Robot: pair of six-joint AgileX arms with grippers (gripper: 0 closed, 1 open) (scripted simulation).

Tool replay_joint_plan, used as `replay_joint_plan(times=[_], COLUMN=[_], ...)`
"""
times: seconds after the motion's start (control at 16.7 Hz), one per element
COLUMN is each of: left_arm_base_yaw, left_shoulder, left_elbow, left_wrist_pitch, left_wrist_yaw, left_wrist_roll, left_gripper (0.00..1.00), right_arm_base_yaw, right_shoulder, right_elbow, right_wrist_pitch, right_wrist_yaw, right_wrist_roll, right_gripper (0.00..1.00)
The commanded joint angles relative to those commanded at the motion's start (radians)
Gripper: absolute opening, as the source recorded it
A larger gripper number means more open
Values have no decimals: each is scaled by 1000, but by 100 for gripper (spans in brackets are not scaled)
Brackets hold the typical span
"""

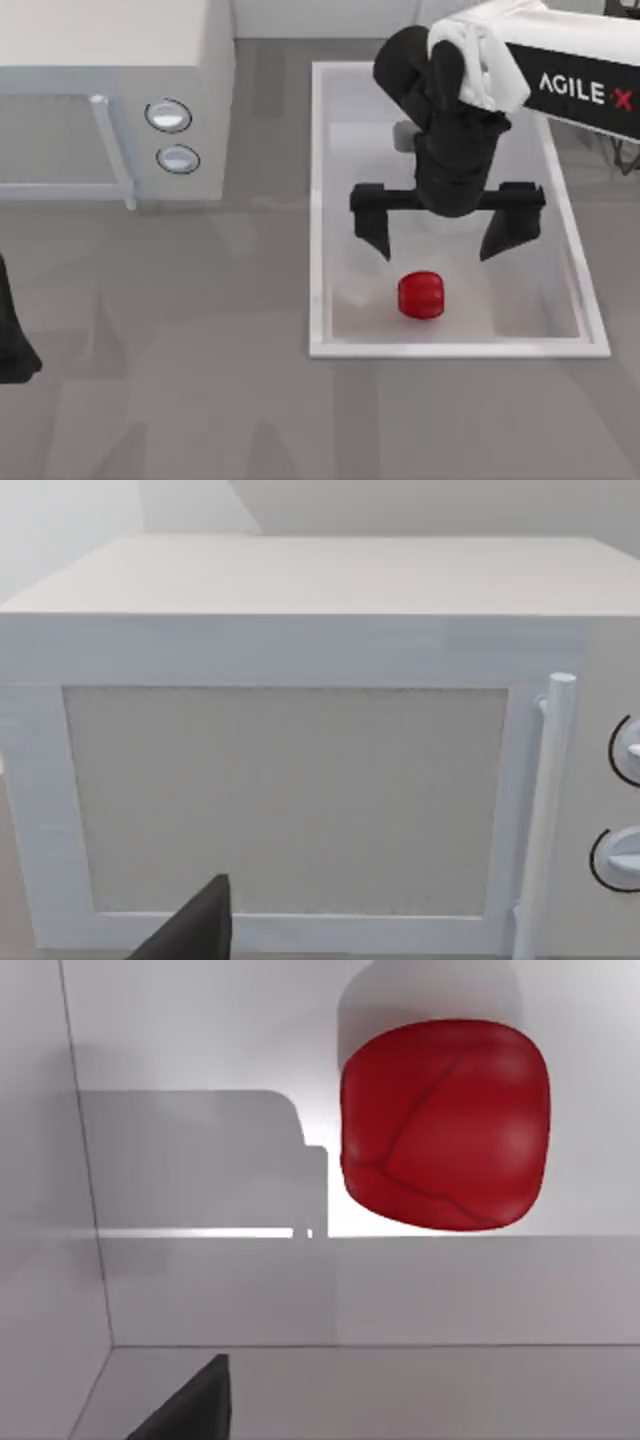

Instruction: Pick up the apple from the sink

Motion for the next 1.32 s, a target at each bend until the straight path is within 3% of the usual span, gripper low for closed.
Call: replay_joint_plan(times=[0.54, 0.9, 1.32], left_arm_base_yaw=[0, 0, 0], left_shoulder=[0, 0, 0], left_elbow=[0, 0, 0], left_wrist_pitch=[0, 0, 0], left_wrist_yaw=[0, 0, 0], left_wrist_roll=[0, 0, 0], left_gripper=[100, 100, 100], right_arm_base_yaw=[5, 6, 6], right_shoulder=[205, 229, 229], right_elbow=[-162, -180, -180], right_wrist_pitch=[375, 411, 411], right_wrist_yaw=[3, 3, 3], right_wrist_roll=[3, 4, 4], right_gripper=[100, 100, 47])
